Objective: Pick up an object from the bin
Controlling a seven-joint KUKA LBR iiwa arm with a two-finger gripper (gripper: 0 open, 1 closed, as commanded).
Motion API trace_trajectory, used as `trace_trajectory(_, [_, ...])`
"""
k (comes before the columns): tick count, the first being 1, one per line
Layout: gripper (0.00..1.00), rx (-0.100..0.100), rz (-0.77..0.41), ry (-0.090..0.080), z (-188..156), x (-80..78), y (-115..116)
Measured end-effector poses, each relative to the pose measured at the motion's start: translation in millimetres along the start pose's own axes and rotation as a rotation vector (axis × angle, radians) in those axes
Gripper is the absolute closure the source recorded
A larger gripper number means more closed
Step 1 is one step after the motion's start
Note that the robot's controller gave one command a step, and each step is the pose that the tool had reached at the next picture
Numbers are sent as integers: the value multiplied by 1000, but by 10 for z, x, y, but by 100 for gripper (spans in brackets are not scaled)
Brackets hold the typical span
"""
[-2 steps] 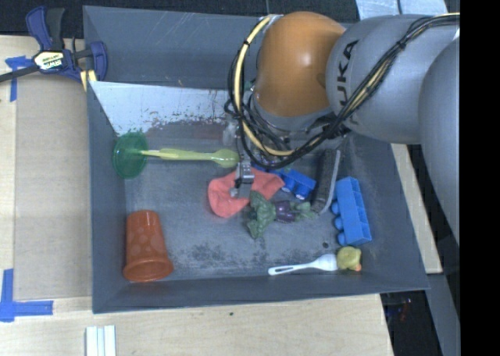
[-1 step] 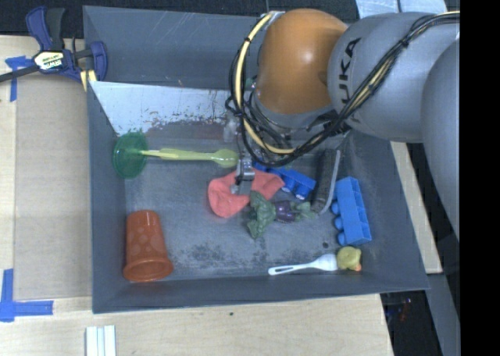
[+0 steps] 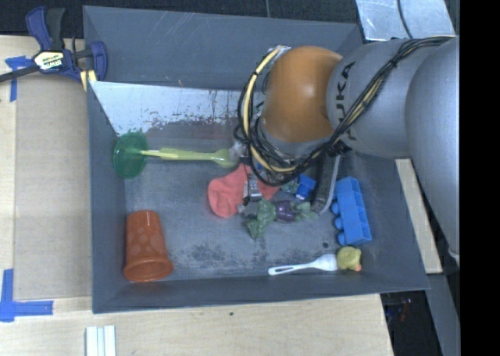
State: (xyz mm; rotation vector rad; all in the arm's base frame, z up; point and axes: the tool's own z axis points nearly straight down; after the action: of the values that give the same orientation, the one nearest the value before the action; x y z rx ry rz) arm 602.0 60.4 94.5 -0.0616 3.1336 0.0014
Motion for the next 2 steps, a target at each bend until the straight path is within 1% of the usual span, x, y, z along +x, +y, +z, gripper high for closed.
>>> trace_trajectory(1, [100, -3, 75, -11, 228, 151, -188])
trace_trajectory(2, [100, -3, 75, -11, 227, 151, -189])
